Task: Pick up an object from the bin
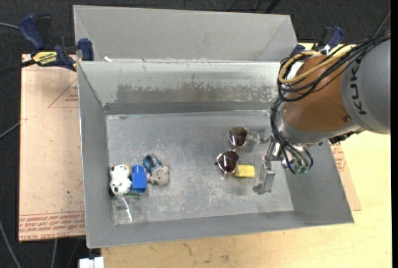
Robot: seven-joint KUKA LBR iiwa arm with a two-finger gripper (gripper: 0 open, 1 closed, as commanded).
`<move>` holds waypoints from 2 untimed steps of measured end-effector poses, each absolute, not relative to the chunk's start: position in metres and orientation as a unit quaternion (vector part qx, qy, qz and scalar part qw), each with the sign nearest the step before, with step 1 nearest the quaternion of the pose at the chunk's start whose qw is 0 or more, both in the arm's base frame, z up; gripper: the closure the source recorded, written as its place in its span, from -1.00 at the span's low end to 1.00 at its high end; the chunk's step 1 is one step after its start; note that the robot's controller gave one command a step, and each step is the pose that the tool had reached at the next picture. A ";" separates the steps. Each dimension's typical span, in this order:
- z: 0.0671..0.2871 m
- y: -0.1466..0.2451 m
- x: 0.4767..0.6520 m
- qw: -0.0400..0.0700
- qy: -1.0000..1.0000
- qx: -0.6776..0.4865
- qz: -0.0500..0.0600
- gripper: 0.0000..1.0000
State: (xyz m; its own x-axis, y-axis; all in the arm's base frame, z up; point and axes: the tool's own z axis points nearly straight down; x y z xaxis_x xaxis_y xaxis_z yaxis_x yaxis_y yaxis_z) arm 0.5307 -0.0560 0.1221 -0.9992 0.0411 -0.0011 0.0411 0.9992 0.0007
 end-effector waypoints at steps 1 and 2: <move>0.121 -0.048 0.526 0.000 0.996 0.093 0.001 -1.00; 0.079 -0.046 0.520 0.000 0.995 0.099 0.000 -1.00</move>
Offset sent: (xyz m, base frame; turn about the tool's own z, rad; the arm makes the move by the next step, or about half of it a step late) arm -0.0128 0.0095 -0.0521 0.1432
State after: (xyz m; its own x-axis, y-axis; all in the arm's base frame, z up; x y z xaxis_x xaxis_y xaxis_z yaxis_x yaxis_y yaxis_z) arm 0.5199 -0.0462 0.0787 -0.9803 0.1974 -0.0005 0.1974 0.9803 0.0008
